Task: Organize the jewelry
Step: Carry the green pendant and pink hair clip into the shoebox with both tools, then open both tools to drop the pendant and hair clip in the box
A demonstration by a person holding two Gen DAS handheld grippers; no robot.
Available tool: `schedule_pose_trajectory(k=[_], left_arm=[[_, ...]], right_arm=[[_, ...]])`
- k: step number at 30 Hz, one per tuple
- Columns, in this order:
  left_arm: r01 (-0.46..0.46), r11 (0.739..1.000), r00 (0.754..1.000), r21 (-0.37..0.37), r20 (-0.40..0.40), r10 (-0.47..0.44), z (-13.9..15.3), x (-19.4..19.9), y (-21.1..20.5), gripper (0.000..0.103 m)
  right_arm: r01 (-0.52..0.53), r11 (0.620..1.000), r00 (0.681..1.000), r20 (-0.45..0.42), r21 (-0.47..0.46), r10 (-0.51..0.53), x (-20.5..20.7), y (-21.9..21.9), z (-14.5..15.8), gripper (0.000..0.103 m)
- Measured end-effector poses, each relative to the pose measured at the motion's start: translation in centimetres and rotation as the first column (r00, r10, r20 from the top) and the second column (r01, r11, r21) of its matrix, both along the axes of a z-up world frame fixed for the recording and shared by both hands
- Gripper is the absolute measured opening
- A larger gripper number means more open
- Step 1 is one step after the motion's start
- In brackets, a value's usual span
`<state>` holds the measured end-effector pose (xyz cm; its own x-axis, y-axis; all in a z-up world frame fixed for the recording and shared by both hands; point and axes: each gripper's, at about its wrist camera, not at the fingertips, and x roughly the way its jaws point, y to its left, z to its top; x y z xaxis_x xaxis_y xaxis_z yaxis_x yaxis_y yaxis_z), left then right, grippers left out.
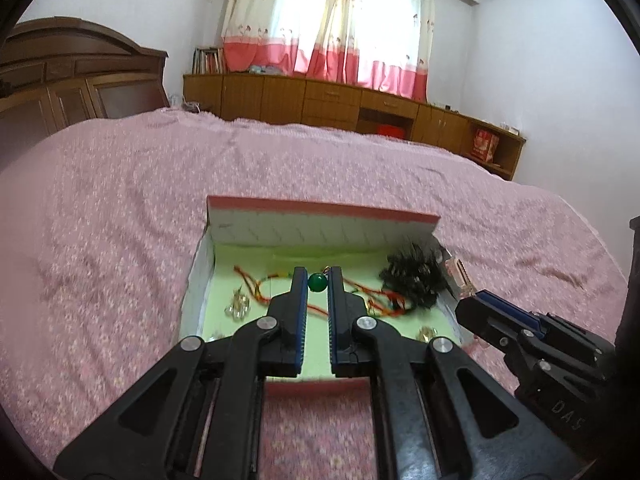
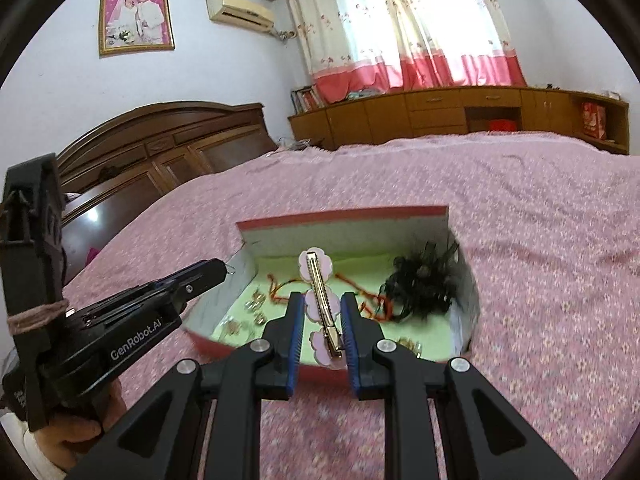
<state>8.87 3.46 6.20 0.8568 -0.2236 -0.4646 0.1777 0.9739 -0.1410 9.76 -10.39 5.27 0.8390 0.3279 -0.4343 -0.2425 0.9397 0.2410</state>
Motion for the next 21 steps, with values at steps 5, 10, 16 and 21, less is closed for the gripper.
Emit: schedule_pose_trajectory(k=[5, 10, 16, 21], left_arm=[[-0.016, 1.0, 1.0, 0.015, 0.016, 0.016, -1.0, 1.5, -0.4, 0.001], [-0.027, 0.999, 1.0, 0.031, 0.012, 0.027, -2.0, 3.2, -0.9, 0.001], [-0.03, 0.998, 0.998, 0.052, -0.057, 0.033, -3.9, 5.5, -1.2, 0.001], [-0.03, 0.998, 0.989, 0.05, -0.145, 0.037, -5.3, 6.7, -1.1, 0.001]], right_arm=[[0.046, 0.999, 0.999, 0.012, -0.029, -0.046, 2.1, -0.1, -0.8, 0.02], [0.092, 0.994, 0.996, 0.001, -0.057, -0.092, 4.6, -0.6, -1.9, 0.02], [0.109, 0.991, 0.992, -0.05, -0.078, -0.113, 6.9, -1.2, -3.3, 0.02], [0.112, 0.989, 0.984, -0.125, -0.094, -0.123, 8.5, -1.3, -4.5, 0.021]])
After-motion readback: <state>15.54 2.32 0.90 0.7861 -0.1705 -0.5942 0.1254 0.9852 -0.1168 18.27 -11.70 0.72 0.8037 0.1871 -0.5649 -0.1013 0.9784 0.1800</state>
